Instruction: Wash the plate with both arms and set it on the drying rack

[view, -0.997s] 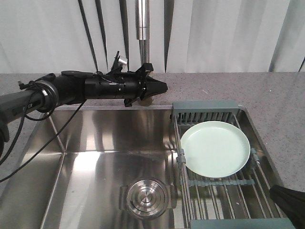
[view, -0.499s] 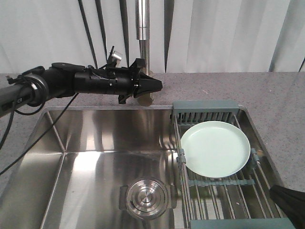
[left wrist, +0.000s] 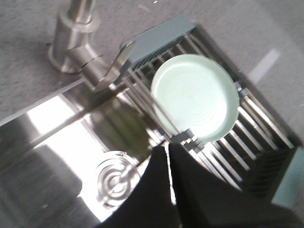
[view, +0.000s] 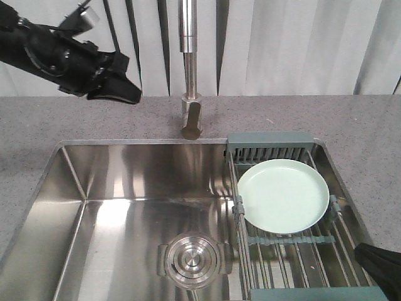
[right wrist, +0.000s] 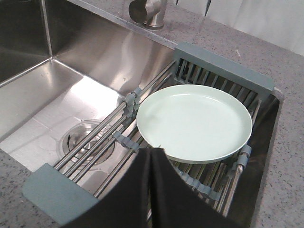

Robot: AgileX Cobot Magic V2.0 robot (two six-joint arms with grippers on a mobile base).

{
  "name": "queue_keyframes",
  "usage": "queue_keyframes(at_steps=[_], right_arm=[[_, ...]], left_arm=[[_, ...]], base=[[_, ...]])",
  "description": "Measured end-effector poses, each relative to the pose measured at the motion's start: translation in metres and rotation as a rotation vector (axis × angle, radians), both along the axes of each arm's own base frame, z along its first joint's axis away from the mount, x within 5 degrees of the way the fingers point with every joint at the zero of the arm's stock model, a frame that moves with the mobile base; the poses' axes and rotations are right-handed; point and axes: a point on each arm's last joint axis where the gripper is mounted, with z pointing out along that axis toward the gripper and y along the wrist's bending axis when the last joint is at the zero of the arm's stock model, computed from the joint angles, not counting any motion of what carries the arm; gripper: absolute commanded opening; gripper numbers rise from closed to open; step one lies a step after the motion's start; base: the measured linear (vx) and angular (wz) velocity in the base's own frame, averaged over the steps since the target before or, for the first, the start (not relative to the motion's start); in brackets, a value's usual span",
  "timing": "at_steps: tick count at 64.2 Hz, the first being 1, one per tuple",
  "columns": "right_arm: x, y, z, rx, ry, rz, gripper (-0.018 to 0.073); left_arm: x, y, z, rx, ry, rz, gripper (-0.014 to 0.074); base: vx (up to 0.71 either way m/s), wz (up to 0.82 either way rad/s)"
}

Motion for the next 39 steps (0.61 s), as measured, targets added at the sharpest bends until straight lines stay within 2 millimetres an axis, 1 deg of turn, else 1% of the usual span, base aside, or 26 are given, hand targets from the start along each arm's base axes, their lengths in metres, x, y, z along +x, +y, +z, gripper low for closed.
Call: queue_keyframes(at_steps=[7,12,13,14,15,20,21,22,25,28,34,39], right_arm=[[0.000,0.000,0.000,0.000,0.000,0.000,-0.0007],[0.000,0.000,0.000,0.000,0.000,0.000,-0.0007],[0.000,0.000,0.000,0.000,0.000,0.000,-0.0007],[0.000,0.000,0.000,0.000,0.000,0.000,-0.0007],[0.000,0.000,0.000,0.000,0.000,0.000,-0.0007],[0.000,0.000,0.000,0.000,0.000,0.000,-0.0007],[0.000,0.000,0.000,0.000,0.000,0.000,-0.0007],[0.000,0.000,0.000,0.000,0.000,0.000,-0.0007],[0.000,0.000,0.000,0.000,0.000,0.000,-0.0007],[0.000,0.000,0.000,0.000,0.000,0.000,-0.0007],[0.000,0.000,0.000,0.000,0.000,0.000,-0.0007],[0.000,0.000,0.000,0.000,0.000,0.000,-0.0007]], left_arm=[[-0.038,0.014,0.017,0.117,-0.067,0.030,-0.0006],[-0.067,0.022,0.021,0.151,-0.107,0.060,-0.0006],[-0.075,0.024,0.026,0.152,-0.131,0.071,-0.0006],[-0.081,0.025,0.023,0.161,-0.131,0.076,-0.0006],[-0.089,0.027,0.027,0.162,-0.155,0.087,-0.0006],[-0.118,0.034,0.027,0.180,-0.212,0.123,-0.0006],[-0.124,0.036,0.024,0.185,-0.212,0.128,-0.0006],[-0.132,0.037,0.027,0.186,-0.235,0.136,-0.0006],[-0.148,0.040,0.023,0.190,-0.247,0.148,-0.0006],[-0.170,0.044,0.023,0.185,-0.267,0.158,-0.0006],[-0.207,0.048,0.017,0.183,-0.268,0.151,-0.0006],[-0.237,0.053,0.019,0.199,-0.314,0.134,-0.0006]], base=[[0.00,0.00],[0.00,0.00],[0.00,0.00],[0.00,0.00],[0.00,0.00],[0.00,0.00],[0.00,0.00],[0.00,0.00],[0.00,0.00],[0.00,0.00],[0.00,0.00],[0.00,0.00]])
